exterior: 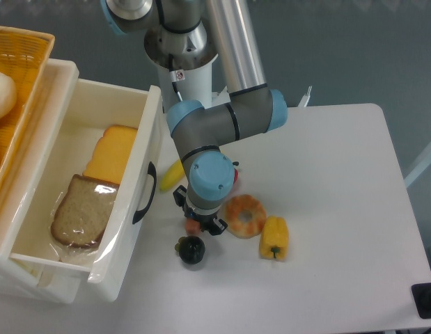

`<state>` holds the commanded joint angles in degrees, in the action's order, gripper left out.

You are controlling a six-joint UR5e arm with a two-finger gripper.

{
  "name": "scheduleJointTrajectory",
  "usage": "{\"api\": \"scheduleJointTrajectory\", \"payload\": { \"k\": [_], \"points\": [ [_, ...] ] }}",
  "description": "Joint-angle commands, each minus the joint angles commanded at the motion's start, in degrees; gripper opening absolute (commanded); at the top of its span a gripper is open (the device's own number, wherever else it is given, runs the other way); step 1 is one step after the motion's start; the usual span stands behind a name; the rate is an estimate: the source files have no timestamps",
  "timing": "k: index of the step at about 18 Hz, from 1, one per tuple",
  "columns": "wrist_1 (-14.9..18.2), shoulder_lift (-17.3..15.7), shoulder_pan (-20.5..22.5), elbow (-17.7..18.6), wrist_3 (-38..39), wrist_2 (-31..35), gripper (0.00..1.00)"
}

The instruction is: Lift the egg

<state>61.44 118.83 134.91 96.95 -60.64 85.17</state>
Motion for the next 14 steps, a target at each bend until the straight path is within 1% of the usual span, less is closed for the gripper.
{"api": "scheduleJointTrajectory", "payload": {
  "k": [5,6,7,8,12,14],
  "points": [
    [0.1,-0.5,0.3,-2.5,-0.4,-0.3,0.44],
    [0.1,-0.5,0.2,-2.6,-0.4,-0.7,0.43],
    [0.1,-0.6,0.2,-2.6,-0.4,-0.8,0.38],
    [0.1,-0.7,0.3,-2.9,-0.5,-0.9,0.36],
    [0.4,-1.1,0.4,-4.9,-6.1,-0.9,0.36],
    [0.5,-2.4,0.9,-5.6,-9.6,-1.1,0.36]
  ]
}}
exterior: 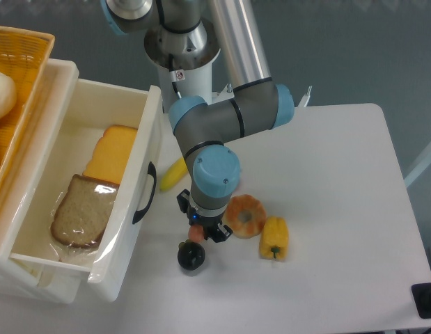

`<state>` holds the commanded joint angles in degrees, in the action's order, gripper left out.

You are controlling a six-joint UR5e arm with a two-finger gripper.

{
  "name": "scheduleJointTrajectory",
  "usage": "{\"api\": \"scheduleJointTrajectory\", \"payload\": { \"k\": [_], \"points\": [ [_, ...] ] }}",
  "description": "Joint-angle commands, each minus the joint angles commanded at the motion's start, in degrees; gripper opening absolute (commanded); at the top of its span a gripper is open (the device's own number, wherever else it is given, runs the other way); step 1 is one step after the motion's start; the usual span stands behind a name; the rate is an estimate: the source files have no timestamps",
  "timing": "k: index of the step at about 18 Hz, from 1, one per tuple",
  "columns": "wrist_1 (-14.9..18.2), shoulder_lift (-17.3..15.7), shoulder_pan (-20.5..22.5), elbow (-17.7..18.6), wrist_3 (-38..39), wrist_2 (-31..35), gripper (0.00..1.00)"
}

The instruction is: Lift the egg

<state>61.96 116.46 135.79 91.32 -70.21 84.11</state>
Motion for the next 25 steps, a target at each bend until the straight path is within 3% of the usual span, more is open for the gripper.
{"api": "scheduleJointTrajectory", "payload": {
  "k": [4,12,25],
  "points": [
    [0.7,-2.2,1.5,-0.2,-8.1,-1.0,0.36],
    [0.8,-6.3,1.4,-2.3,-9.9,-6.0,0.36],
    [1.5,-7.2,2.4,-1.7,-13.8,-5.5,0.39]
  ]
}}
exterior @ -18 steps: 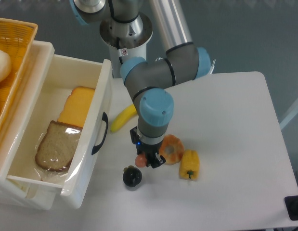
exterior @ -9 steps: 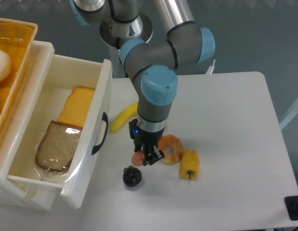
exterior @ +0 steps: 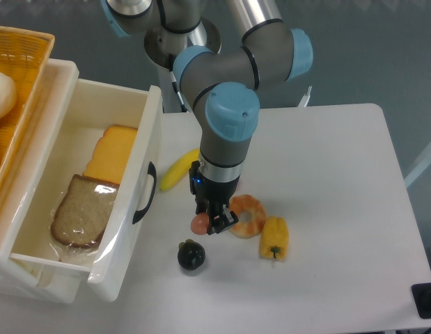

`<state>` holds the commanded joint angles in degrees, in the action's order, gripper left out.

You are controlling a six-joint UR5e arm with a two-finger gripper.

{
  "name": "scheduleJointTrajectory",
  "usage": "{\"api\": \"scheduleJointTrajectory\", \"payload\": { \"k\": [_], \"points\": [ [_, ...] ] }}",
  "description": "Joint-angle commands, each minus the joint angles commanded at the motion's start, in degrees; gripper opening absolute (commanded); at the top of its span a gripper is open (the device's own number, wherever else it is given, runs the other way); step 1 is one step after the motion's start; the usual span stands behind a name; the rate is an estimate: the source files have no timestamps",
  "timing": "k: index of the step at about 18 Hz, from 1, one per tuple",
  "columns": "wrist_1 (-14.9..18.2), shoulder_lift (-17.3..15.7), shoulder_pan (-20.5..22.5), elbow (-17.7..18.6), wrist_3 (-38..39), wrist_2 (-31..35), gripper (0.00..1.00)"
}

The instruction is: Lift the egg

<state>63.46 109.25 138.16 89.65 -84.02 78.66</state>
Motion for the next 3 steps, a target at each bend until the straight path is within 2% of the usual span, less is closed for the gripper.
{"api": "scheduleJointTrajectory", "payload": {
  "k": [3],
  "points": [
    [0.0,-0.4,0.2,0.1,0.0,0.0,0.38]
  ]
}}
